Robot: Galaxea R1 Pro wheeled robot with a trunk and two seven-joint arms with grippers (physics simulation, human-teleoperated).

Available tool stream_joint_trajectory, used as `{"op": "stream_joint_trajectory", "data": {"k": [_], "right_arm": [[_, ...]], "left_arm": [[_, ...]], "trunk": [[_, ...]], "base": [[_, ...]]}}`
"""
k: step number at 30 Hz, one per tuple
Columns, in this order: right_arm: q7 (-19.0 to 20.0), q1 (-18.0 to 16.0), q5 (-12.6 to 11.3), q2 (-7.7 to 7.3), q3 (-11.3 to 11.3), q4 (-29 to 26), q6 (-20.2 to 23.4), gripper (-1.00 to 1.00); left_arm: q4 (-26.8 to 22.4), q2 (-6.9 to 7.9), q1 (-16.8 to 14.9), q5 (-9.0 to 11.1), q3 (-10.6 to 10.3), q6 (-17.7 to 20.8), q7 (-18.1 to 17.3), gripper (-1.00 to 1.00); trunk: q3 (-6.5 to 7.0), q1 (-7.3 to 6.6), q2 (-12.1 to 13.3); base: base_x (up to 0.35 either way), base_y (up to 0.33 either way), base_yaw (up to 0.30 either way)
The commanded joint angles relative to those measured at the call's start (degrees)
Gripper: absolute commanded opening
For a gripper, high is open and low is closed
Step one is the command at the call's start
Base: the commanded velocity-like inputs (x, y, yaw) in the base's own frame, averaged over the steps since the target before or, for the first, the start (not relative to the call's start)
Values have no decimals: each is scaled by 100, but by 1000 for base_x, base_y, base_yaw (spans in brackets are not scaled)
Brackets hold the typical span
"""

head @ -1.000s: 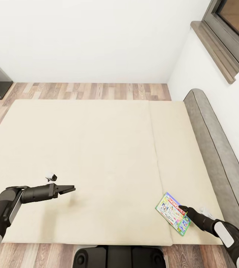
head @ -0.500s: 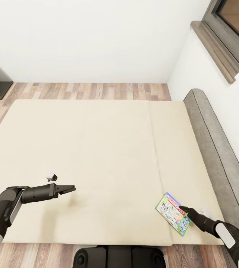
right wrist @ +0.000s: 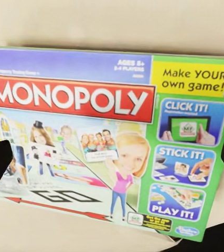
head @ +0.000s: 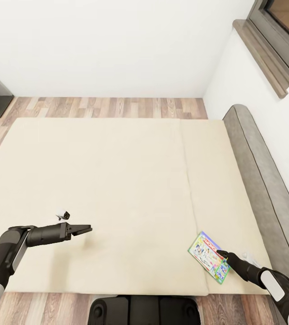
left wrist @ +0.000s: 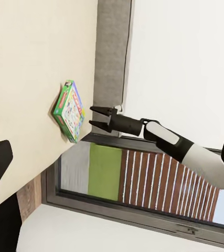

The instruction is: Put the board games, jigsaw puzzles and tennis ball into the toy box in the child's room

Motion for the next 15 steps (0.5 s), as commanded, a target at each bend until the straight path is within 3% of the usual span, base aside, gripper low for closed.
{"op": "stream_joint_trajectory", "data": {"k": [1,15], "right_arm": [[9,-2,-20,2,-28,-3,47,100],[8,-3,-17,7,-17,-8,39,100]], "left_arm": [[-1,2,-2,-1,-2,61,-22,100],[1,1,-2,-1,-2,61,-22,100]], "trunk": [[-16,3,-9],[-148,3,-9]], "base": [[0,0,0],[0,0,0]]}}
